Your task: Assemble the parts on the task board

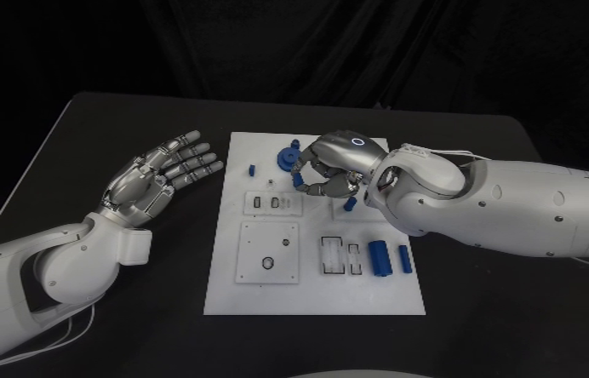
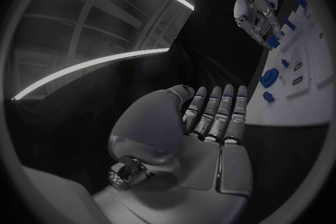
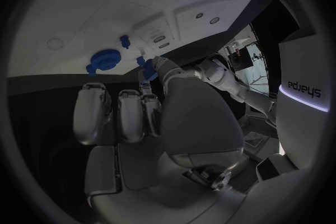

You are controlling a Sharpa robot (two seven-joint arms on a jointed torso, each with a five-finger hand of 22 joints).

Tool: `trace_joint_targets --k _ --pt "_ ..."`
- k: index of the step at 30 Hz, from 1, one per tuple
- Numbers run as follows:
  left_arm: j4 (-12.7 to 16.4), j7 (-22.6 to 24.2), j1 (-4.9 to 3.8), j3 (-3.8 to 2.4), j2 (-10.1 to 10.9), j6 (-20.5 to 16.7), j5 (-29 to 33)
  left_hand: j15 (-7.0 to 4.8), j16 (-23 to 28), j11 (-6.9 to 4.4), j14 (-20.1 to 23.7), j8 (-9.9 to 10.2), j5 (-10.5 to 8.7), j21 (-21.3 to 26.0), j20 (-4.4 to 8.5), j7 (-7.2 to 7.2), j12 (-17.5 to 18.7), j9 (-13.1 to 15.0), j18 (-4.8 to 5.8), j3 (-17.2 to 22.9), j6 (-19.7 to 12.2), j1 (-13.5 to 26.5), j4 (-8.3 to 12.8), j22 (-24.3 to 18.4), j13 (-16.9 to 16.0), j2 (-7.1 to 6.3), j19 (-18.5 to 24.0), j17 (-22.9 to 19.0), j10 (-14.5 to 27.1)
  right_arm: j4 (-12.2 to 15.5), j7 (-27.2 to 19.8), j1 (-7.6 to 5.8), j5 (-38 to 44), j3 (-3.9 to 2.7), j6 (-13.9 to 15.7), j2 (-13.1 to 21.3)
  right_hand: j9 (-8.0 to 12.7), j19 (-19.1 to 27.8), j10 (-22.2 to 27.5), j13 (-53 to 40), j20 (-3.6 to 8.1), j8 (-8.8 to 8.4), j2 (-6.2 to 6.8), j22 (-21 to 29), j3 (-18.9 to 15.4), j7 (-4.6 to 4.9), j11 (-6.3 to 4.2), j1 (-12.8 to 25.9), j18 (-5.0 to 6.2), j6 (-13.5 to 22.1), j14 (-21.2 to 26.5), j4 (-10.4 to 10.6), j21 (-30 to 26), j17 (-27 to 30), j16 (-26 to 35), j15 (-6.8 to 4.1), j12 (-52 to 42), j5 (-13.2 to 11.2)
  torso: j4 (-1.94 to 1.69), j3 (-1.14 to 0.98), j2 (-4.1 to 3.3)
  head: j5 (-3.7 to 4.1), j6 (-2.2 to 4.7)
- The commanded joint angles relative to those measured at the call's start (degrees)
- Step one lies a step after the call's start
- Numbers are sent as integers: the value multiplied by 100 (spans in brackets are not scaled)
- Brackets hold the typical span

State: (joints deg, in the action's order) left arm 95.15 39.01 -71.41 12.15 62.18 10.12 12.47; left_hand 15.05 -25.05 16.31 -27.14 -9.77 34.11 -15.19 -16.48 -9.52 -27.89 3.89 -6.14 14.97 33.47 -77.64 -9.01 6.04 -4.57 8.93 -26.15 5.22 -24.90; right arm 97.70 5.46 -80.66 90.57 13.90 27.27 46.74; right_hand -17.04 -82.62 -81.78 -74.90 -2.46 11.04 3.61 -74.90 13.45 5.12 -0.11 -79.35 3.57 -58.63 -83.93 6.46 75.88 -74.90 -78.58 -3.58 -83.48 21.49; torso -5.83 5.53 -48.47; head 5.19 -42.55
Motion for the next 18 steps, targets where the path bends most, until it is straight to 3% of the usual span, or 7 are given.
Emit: trace_joint_targets --k 1,5,18 --pt "5 245 10 -4 -19 70 7 5 -19 37 41 -25 -39 -5 -4 -91 -35 5 74 49 24 66 0 -9 -8 -15 40 -4 -6 -28 46 35 167 -3 -328 -73 -561 -55 -74 -700 12 52 -21 -534 -9 -80 6 9 17 -101 -339 -35 39 -320 -75 -33 -56 38 -24 12 8 4 -17" --pt "-8 239 11 -4 -32 81 7 6 -20 37 41 -25 -39 -5 -4 -91 -36 5 74 50 24 66 0 -9 -8 -15 40 -4 -6 -64 79 48 199 -3 -401 -123 -586 -65 -89 -714 13 51 -10 -545 -15 -79 5 24 13 -90 -345 -41 53 -330 -86 -35 -68 40 -1 3 8 -8 -29" --pt "-41 226 13 -4 -61 107 7 6 -23 37 45 -25 -39 -4 -4 -91 -39 5 74 56 21 73 3 -9 -9 -18 42 -5 -8 -190 128 93 220 -3 -511 -199 -656 -56 -54 -680 11 39 -10 -532 -29 -72 11 94 20 -42 -341 -28 25 -304 -63 -30 -44 -33 4 -8 3 -13 -45"
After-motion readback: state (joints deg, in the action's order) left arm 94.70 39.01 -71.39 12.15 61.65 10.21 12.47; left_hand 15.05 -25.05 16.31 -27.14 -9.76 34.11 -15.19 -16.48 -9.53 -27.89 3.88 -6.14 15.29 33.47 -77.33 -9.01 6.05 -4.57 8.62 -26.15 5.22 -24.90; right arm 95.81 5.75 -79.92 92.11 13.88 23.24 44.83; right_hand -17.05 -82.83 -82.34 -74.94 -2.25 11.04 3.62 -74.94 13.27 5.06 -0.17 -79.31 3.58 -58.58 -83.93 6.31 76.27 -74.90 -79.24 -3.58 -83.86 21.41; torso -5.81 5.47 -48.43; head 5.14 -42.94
